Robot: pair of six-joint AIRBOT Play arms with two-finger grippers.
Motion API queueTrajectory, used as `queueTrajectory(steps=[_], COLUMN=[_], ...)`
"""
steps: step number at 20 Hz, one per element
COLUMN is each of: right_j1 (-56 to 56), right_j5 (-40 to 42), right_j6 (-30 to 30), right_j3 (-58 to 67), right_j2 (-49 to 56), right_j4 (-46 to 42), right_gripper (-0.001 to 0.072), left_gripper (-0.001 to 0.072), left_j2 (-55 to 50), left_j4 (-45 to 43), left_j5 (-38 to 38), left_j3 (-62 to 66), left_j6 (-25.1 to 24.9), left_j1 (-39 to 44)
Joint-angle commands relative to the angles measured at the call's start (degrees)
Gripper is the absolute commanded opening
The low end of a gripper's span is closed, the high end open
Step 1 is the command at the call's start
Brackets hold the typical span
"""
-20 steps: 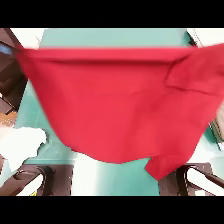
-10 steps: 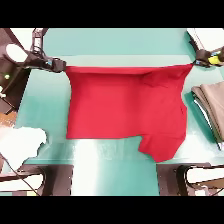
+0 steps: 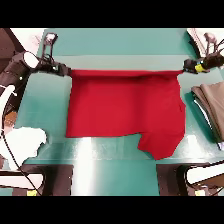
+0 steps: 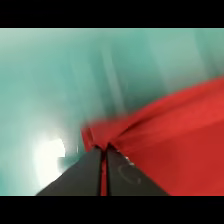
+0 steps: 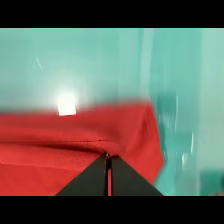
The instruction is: Fold the shirts.
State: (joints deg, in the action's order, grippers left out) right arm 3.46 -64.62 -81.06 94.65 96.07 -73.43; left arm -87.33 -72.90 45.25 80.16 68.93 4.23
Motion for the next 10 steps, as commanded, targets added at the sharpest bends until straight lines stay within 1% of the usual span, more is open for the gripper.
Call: queueTrajectory(steps=[1,6,8,9,10], right_j1=[-0.3,-0.3,-0.3,-0.3,-0.3], right_j5=[-2.3,-0.5,-1.4,-2.3,-3.5], right_j6=[0.1,0.1,0.1,0.1,0.0], right_j3=[-7.6,-18.1,-19.8,-20.3,-20.4], right_j2=[-1.9,-5.9,-6.1,-6.2,-6.1], right_j4=[-2.4,-2.6,-2.6,-2.6,-2.5], right_gripper=[0.0013,0.0014,0.0016,0.0018,0.0019], left_gripper=[0.0027,0.0027,0.0028,0.0029,0.0113], left_j2=[-0.2,-0.3,-0.3,-0.3,-0.3], left_j4=[-0.4,-0.4,-0.1,-0.1,-0.2], left_j5=[3.6,3.3,3.3,3.7,4.5], left_j3=[-5.4,-11.1,-11.1,-11.1,-11.1], left_j6=[-2.5,-2.2,-1.1,0.4,1.3], left_j1=[0.0,0.0,0.0,0.0,0.0])
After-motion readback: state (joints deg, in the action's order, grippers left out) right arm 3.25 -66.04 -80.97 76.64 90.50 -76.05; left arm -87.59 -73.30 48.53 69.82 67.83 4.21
